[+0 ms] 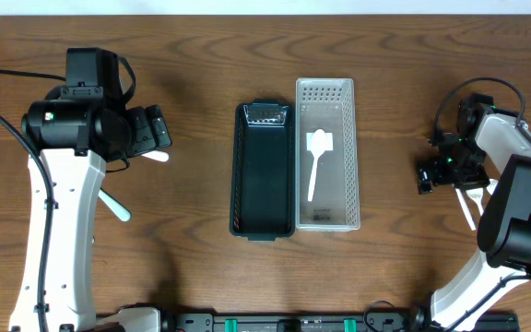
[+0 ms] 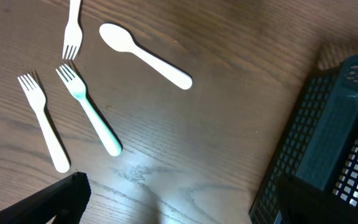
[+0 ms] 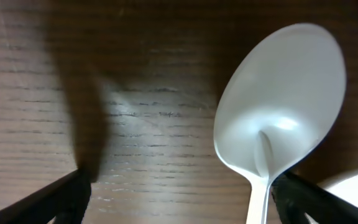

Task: Pack container
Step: 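Move the right gripper back and grasp a second white spoon, then place the second spoon in the white basket with the right gripper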

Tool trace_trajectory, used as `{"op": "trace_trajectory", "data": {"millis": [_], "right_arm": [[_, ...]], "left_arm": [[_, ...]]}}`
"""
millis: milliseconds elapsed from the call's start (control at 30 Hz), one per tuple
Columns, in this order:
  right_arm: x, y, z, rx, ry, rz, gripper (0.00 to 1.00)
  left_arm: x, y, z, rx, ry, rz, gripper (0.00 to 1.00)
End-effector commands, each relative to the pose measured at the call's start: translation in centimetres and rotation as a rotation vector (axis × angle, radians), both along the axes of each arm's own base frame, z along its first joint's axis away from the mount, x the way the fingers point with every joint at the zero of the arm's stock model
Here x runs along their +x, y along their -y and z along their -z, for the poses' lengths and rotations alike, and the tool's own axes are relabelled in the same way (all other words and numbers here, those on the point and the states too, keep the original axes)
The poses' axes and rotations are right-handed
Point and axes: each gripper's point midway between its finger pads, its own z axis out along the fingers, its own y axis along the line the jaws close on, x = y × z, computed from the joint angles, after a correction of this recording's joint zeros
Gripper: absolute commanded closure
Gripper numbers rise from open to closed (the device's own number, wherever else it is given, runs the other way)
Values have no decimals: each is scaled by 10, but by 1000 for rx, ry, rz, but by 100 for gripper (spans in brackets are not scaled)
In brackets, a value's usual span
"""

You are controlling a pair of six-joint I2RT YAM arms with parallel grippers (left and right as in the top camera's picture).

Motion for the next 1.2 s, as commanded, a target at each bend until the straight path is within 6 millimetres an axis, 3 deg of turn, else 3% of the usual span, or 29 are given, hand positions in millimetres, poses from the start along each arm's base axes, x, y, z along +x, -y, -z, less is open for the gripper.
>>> {"op": "trace_trajectory", "data": {"millis": [0,133,300,367,667,800,933,1167], "right_arm": [[-4,2,15,-3,-28,57,12],[-2,2,15,-11,-19,91,36],[-2,2,15,-13,-19,104,56],[-1,2,15,-15,-14,108,71],[6,-6,15,-23,4,113,91],[20,-16,5,-32,33,113,96],[52,-44,-36,1,112,98,99],[132,-147,-168,247,438,170,99]], "left_arm": [[0,-3,1,16,-8,6,2],[-1,-3,1,16,-11,6,2],[-1,-3,1,16,-11,6,2],[-1,-3,1,16,-11,6,2],[-2,-3,1,16,-14,6,2],[-2,-3,2,16,-14,6,2],[-2,-3,1,16,-14,6,2],[-2,-3,1,16,-14,6,2]]}}
